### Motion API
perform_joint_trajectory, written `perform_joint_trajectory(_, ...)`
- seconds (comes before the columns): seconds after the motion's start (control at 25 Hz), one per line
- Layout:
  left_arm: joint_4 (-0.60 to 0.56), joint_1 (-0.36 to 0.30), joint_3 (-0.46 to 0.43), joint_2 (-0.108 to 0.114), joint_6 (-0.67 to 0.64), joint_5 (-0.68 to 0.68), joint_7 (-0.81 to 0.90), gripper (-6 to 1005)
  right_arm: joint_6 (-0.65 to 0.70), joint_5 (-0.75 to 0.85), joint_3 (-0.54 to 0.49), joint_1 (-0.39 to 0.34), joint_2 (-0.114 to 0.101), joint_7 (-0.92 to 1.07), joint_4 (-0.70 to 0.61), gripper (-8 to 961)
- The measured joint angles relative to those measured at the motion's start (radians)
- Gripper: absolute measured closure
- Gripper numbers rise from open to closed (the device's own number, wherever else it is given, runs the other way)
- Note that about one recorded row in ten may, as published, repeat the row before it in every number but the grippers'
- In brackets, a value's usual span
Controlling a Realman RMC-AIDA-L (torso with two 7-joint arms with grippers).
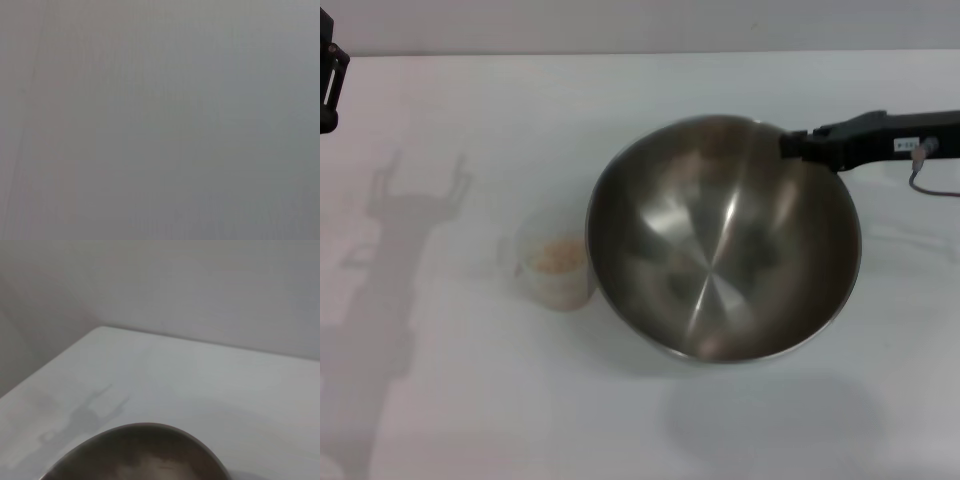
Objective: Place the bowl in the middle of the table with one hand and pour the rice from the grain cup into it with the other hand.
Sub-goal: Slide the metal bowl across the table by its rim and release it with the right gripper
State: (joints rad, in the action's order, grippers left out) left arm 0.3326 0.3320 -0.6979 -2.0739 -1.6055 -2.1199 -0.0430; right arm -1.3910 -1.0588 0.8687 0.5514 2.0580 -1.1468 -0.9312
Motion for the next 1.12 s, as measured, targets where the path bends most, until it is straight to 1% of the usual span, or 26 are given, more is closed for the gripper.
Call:
perform_joint_trajectory(0.16,-0.001,0.002,0.000,0.000,0.000,0.000,0.000,270,0.025,0.016,0.002,0.013,0.002,0.007,0.068,926)
perform_joint_trajectory(0.32,-0.001,0.002,0.000,0.000,0.000,0.000,0.000,271,0.037,0.020,0.002,0.016,0.001,0.010,0.087,926)
perform_joint_trajectory(0.52,-0.001,0.002,-0.003,0.000,0.002,0.000,0.000,273,0.060,0.048,0.002,0.025,0.003,0.025,0.089,926)
perform_joint_trajectory(0.64,-0.001,0.003,-0.004,0.000,0.002,0.000,0.000,274,0.083,0.096,0.002,0.046,0.010,0.042,0.091,926)
perform_joint_trajectory(0.76,-0.001,0.002,-0.006,0.000,0.003,0.000,0.000,275,0.085,0.101,0.004,0.055,0.013,0.042,0.091,926)
perform_joint_trajectory(1.0,-0.002,0.002,-0.006,0.000,0.004,0.002,0.000,276,0.077,0.102,0.005,0.066,0.013,0.041,0.081,887)
perform_joint_trajectory(1.12,-0.002,0.002,-0.006,0.000,0.004,0.004,0.000,277,0.075,0.105,0.005,0.062,0.013,0.041,0.044,868)
